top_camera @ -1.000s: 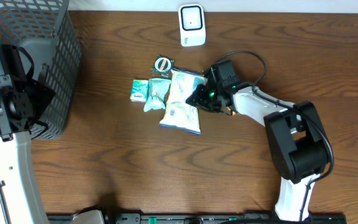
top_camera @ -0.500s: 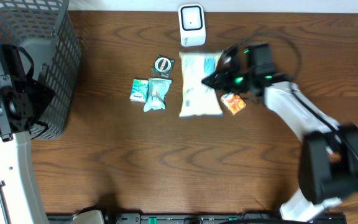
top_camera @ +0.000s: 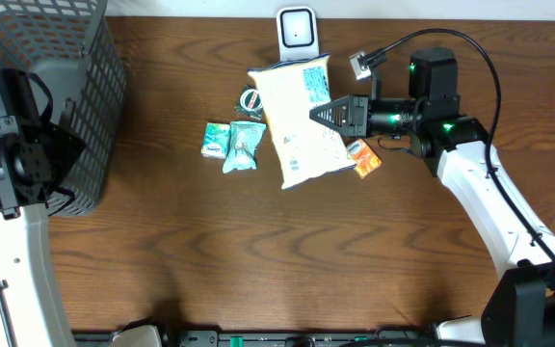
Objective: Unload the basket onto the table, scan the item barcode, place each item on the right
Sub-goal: 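Lower the snack bag onto the table in front and release it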
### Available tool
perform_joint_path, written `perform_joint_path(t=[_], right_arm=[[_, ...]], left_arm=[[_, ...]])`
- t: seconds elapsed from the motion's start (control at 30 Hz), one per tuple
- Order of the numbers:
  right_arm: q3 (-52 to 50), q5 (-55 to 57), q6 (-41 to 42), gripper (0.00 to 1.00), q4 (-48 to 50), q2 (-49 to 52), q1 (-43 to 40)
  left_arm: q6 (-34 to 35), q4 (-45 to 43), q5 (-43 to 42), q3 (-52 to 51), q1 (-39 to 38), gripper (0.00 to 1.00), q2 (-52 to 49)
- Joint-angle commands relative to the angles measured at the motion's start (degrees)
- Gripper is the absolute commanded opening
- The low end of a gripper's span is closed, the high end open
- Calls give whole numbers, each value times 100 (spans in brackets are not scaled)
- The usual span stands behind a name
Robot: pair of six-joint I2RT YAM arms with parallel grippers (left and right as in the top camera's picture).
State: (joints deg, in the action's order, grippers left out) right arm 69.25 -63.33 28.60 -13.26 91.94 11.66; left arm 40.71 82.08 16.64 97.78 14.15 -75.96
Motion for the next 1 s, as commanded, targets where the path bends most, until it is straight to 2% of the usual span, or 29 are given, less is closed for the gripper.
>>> perform_joint_path(t=[0.0, 0.3, 0.53, 0.73, 0.83, 0.87, 0.97], right_arm=[[48, -678, 420, 1, 155, -11, 4], [48, -686, 461, 1, 212, -11, 7], [35, -293, 376, 1, 179, -11, 122], [33, 2638, -634, 1, -1445, 76, 492], [33, 3904, -1034, 1, -1860, 181, 743], [35, 4747, -1305, 1, -2024, 219, 927], [44, 6078, -1438, 1, -2262, 216, 1180]], left_arm=[[50, 13, 57, -11, 31, 98, 42], [50, 13, 57, -11, 31, 98, 42], [50, 13, 57, -11, 31, 97, 42], [50, 13, 57, -11, 31, 98, 42], [50, 13, 57, -11, 31, 98, 42], [50, 13, 57, -11, 31, 98, 42], [50, 13, 57, -11, 31, 98, 42]])
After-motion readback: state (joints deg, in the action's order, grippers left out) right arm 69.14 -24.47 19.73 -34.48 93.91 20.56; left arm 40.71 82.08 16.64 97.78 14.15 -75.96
